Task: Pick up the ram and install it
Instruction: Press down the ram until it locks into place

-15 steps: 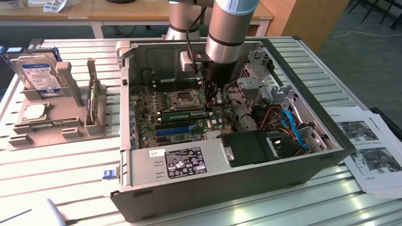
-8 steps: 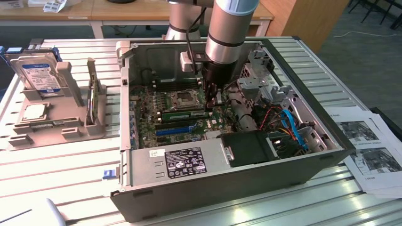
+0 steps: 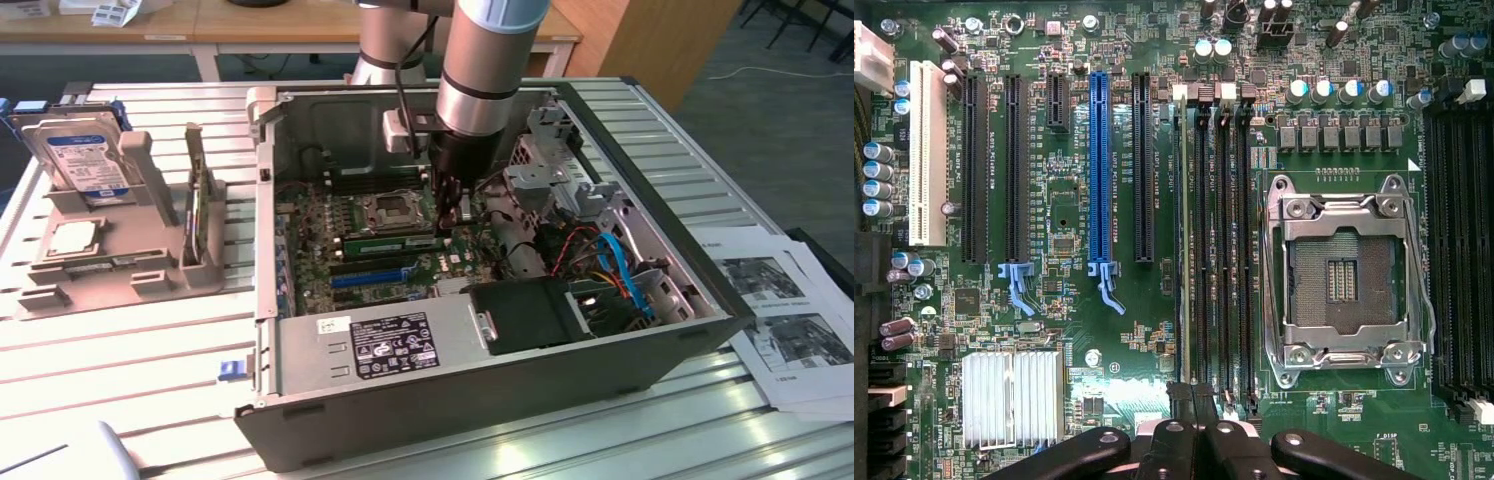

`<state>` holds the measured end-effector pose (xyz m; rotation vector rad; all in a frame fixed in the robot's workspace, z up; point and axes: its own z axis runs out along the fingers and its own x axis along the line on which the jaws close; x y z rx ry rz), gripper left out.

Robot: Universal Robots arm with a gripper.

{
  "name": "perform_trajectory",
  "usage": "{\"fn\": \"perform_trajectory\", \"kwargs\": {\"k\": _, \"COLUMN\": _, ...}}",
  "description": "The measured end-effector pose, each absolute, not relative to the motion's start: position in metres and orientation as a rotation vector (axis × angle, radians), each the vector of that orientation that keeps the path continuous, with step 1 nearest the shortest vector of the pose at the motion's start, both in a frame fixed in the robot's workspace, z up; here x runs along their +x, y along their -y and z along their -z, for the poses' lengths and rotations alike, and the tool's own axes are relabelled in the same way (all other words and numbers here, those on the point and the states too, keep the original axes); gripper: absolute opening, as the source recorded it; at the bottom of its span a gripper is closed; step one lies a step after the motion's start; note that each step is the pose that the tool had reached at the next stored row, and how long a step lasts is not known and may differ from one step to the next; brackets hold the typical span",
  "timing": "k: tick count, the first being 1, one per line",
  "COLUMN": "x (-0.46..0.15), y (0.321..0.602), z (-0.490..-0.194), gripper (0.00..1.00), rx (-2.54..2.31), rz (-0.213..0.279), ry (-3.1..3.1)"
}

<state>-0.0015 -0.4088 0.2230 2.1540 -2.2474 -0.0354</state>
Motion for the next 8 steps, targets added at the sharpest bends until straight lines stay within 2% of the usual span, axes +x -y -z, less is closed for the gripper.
{"fn": "perform_trajectory", "kwargs": {"k": 8, "x": -0.0015, "y": 0.4090, "z": -0.2223, "gripper": 0.10, "rx": 2.154, "rz": 0.035, "ry": 2.248}}
